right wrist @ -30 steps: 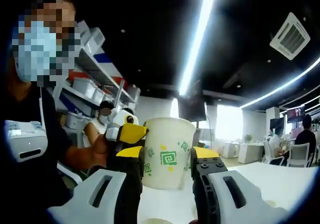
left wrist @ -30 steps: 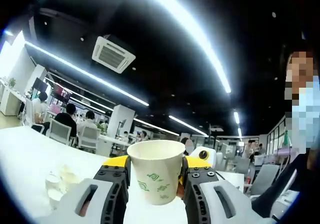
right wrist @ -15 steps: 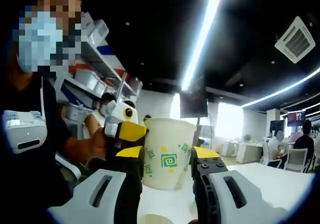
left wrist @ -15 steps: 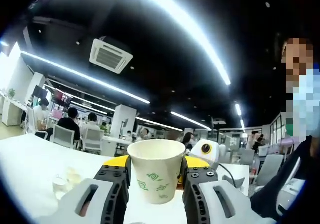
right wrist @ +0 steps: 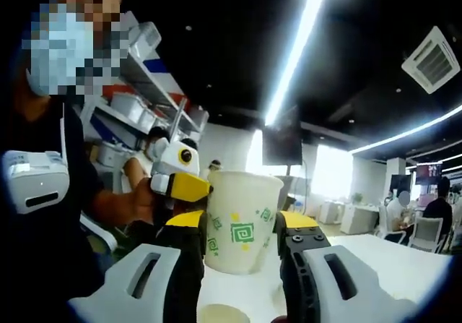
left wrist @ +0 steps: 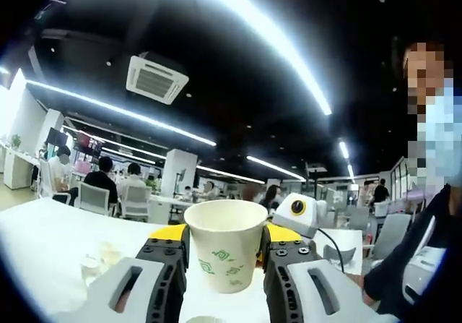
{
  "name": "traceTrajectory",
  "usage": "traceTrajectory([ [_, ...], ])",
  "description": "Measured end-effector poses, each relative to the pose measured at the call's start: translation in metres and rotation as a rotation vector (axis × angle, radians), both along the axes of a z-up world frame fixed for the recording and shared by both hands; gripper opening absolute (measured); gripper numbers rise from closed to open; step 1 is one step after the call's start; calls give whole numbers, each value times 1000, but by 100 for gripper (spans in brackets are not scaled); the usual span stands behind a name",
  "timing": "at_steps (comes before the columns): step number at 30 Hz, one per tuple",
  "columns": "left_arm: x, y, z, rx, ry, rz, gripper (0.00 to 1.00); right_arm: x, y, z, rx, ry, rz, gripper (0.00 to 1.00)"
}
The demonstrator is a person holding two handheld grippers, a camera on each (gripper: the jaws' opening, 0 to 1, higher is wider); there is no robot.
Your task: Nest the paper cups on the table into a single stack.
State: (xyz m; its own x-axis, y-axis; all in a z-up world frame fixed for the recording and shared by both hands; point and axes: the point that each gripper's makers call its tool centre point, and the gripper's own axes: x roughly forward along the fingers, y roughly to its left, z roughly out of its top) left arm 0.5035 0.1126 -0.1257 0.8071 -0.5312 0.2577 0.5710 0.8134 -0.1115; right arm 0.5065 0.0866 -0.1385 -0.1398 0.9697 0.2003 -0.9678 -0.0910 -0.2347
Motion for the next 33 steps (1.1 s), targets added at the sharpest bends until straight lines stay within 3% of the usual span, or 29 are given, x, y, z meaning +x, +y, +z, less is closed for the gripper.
traceTrajectory([
  [17, -4, 2, -17, 29, 15, 2, 42, -2, -2, -10, -43, -35, 10, 44],
  [23, -4, 5, -22, 40, 21, 6, 42, -7, -7, -18, -76, -83, 30, 42],
  [33, -4, 0, -38, 89, 35, 8, 42, 0, -12, -25, -83, -57, 45, 38],
])
